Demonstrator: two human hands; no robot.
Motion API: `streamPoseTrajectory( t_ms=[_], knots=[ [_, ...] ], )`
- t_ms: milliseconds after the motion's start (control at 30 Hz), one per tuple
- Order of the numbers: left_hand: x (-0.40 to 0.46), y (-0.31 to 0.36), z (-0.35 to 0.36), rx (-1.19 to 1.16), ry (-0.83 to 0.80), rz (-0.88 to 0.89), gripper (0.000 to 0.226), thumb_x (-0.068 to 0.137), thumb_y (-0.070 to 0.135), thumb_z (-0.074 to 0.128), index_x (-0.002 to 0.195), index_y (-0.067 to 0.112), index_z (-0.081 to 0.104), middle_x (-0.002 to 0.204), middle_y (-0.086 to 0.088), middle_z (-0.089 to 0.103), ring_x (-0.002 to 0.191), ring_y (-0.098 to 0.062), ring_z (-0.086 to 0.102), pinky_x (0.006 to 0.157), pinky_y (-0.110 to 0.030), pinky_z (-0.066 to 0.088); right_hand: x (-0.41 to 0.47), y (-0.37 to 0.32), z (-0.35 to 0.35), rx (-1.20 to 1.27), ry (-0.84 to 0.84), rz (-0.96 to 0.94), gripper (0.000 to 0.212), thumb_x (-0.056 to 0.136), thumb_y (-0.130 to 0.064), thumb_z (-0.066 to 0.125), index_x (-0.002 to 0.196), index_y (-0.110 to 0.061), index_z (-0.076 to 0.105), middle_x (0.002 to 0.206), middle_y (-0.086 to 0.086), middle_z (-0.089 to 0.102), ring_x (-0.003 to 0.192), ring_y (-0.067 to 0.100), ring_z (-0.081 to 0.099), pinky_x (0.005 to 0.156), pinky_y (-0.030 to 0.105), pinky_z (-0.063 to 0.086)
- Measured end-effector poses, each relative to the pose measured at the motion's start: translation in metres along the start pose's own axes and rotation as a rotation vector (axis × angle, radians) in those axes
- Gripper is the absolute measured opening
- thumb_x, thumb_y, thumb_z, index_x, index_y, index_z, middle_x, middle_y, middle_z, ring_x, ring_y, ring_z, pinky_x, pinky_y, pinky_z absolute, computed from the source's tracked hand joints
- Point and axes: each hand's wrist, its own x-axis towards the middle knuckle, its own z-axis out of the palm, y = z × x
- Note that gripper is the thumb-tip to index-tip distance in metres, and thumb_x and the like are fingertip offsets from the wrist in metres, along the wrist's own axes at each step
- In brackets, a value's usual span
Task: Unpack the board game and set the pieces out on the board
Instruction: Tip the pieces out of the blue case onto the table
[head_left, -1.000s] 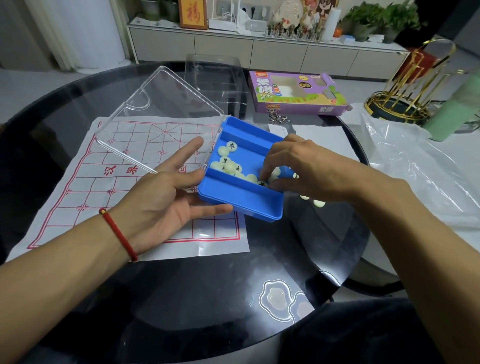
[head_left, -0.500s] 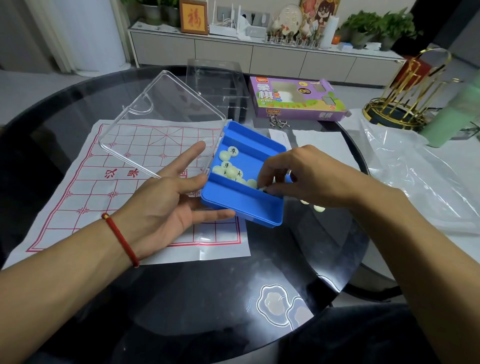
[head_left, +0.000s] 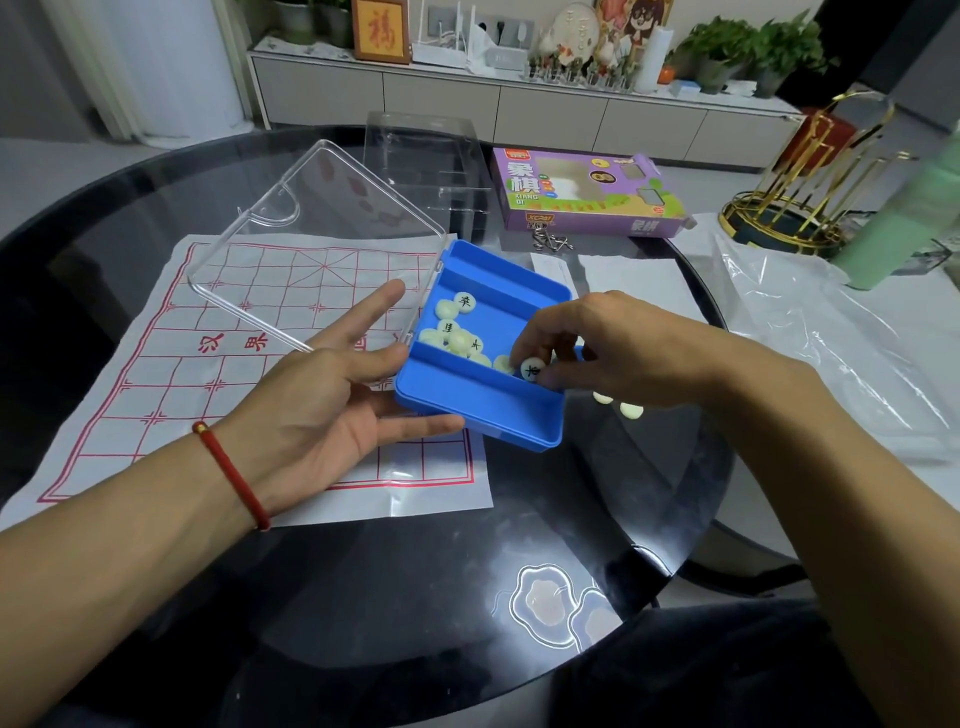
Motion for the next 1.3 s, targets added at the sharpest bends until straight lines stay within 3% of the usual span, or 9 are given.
streamPoseTrajectory(
  t_ms=[200,433,600,900,1167,1300],
  knots=[
    [0.001,0.0004,-0.0012,0.008,-0.01,-0.014,0.055,0.101,0.002,0.045,0.143,0.036,0.05,0.118,-0.016,0.072,0.102,-0.044,0.07,0.073,-0.06,0.059,-0.0023,0.0052,-0.002,-0.008,-0.043,0.029,0.014,0.091,-0.021,0.074,0.105,-0.027,0.076,0.085,-0.023,0.069,0.079,-0.004,0.062,0.068,0.009,0.045],
    [0.0024,0.0009,-0.0024,-0.008,0.004,-0.015,0.054,0.1,0.001,0.045,0.142,0.035,0.052,0.115,-0.015,0.073,0.101,-0.043,0.071,0.072,-0.06,0.059,-0.0026,0.0055,-0.0017,-0.052,-0.015,0.019,0.015,0.092,-0.026,0.073,0.106,-0.03,0.077,0.096,-0.018,0.071,0.082,0.003,0.063,0.071,0.021,0.05],
    [0.0029,0.002,-0.004,0.001,-0.001,-0.025,0.053,0.1,0.002,0.045,0.142,0.035,0.052,0.117,-0.015,0.072,0.102,-0.043,0.07,0.071,-0.059,0.059,-0.0002,0.0019,0.0027,-0.076,0.032,0.004,0.017,0.092,-0.023,0.073,0.106,-0.03,0.079,0.097,-0.016,0.074,0.08,0.003,0.062,0.069,0.012,0.043],
    [0.0028,0.0003,-0.0048,0.031,-0.023,-0.02,0.053,0.101,0.004,0.045,0.141,0.038,0.052,0.121,-0.017,0.07,0.104,-0.043,0.07,0.072,-0.059,0.059,0.0011,0.001,0.0022,-0.074,0.002,0.014,0.005,0.09,-0.026,0.074,0.094,-0.029,0.076,0.088,-0.014,0.069,0.078,0.006,0.062,0.075,0.029,0.052],
    [0.0031,0.0009,-0.0028,0.033,-0.038,-0.027,0.054,0.1,0.003,0.046,0.14,0.038,0.053,0.119,-0.017,0.071,0.102,-0.044,0.07,0.071,-0.058,0.06,-0.0046,0.0036,-0.0049,-0.034,0.025,0.001,0.006,0.083,-0.035,0.078,0.088,-0.034,0.075,0.092,-0.012,0.065,0.077,0.008,0.061,0.071,0.033,0.052],
    [0.0026,0.0007,-0.0027,0.03,-0.046,-0.031,0.054,0.098,0.003,0.047,0.139,0.038,0.054,0.12,-0.017,0.07,0.102,-0.045,0.07,0.072,-0.059,0.059,-0.0038,0.001,-0.0009,-0.047,0.01,-0.013,0.006,0.083,-0.029,0.077,0.086,-0.034,0.073,0.094,-0.014,0.067,0.085,0.007,0.061,0.078,0.036,0.053]
  ],
)
